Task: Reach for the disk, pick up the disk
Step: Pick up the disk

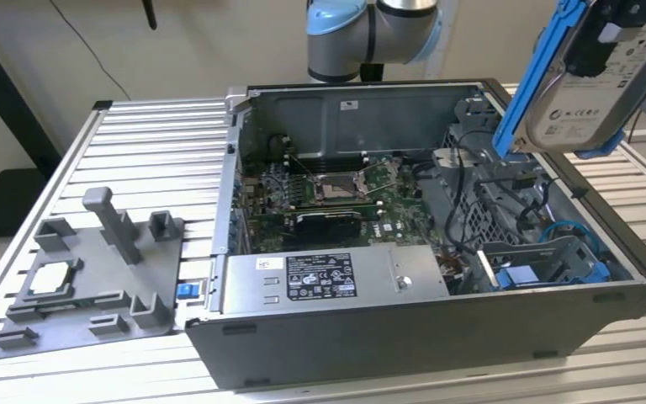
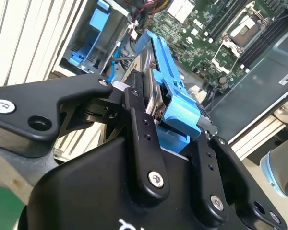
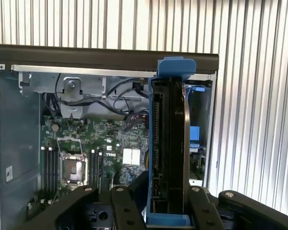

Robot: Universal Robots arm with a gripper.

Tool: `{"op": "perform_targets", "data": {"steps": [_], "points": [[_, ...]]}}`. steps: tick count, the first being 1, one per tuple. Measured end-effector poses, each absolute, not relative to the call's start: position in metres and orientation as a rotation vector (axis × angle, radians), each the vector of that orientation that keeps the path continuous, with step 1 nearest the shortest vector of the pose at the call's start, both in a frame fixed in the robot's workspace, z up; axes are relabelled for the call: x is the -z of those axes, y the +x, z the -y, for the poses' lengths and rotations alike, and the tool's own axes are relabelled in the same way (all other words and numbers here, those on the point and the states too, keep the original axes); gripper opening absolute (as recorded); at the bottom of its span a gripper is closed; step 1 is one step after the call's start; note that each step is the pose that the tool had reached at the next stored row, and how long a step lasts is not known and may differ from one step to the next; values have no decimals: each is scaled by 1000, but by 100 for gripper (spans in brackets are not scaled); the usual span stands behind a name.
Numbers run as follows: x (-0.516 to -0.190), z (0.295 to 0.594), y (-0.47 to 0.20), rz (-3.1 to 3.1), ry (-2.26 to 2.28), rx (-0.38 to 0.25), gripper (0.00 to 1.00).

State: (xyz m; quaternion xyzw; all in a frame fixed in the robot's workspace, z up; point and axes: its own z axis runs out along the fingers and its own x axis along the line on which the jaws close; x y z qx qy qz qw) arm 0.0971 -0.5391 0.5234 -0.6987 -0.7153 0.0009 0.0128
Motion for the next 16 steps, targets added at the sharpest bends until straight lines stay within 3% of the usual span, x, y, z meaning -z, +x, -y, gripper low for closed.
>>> {"op": "perform_targets", "data": {"steps": [16], "points": [[-497,560,100,2233,-2181,9,0]]}}
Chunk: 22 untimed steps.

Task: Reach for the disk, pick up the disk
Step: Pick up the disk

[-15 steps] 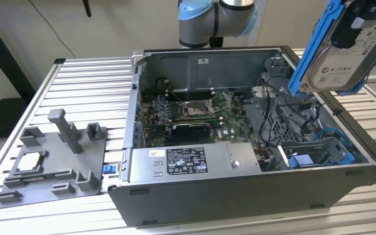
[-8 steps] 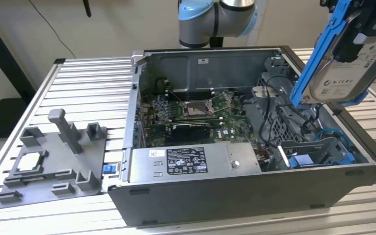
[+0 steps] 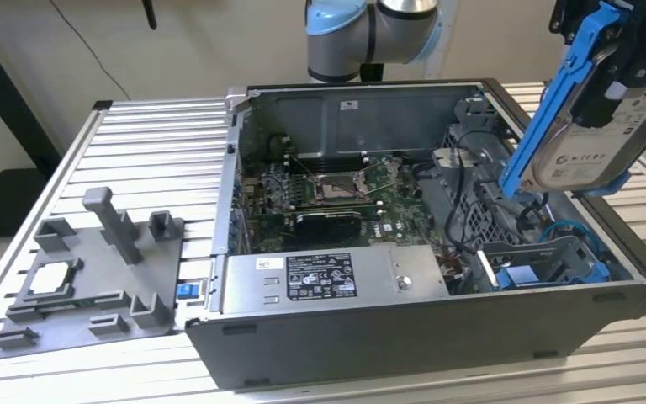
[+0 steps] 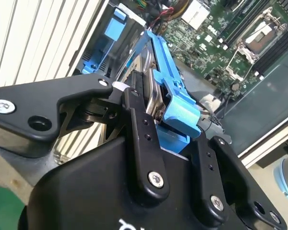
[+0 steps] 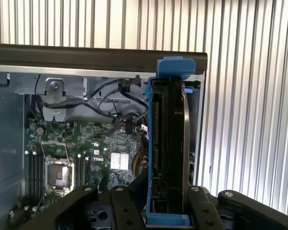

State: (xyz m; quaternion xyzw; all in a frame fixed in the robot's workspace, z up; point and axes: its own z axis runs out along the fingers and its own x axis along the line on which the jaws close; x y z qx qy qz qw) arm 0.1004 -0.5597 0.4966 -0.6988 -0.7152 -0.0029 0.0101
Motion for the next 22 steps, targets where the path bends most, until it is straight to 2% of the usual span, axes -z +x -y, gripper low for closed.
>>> {"op": "perform_targets", "data": {"steps": [22], "points": [[-463,562,110,2234,-2183,5,0]]}}
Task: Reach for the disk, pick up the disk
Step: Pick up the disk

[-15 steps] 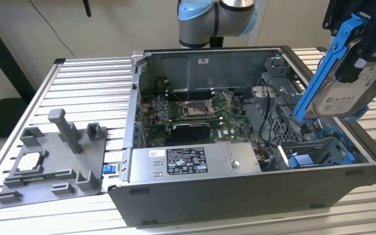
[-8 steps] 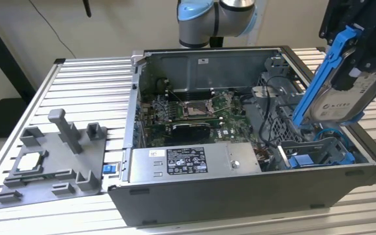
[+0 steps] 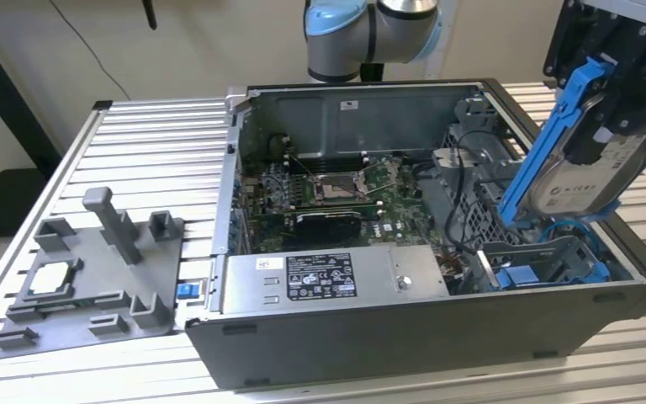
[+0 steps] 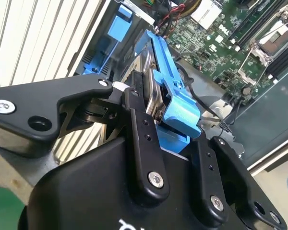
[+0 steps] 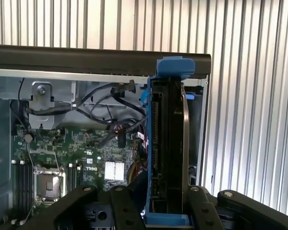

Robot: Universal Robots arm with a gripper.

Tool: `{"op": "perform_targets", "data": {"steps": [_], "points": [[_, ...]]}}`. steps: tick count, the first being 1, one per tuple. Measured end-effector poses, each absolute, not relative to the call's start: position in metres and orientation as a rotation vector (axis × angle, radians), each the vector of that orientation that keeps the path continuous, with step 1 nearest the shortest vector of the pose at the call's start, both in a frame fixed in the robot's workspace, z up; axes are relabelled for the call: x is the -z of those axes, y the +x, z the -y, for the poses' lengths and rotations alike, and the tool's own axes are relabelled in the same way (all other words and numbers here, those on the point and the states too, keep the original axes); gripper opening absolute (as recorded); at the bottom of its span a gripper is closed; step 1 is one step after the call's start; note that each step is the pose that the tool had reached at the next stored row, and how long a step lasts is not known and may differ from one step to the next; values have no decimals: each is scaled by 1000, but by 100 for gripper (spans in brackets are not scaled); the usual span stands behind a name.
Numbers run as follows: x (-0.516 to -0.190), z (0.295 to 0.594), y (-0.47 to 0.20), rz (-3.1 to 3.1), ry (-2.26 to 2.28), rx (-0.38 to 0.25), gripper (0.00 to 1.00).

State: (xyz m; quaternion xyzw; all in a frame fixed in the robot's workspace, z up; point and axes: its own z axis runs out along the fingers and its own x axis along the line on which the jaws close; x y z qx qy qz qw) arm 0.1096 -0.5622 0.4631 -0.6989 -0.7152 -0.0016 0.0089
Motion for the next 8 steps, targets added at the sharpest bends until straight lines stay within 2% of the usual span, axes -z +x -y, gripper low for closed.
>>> {"op": "perform_targets", "data": {"steps": [8], "points": [[-462,562,110,2233,-2182,1,0]]}}
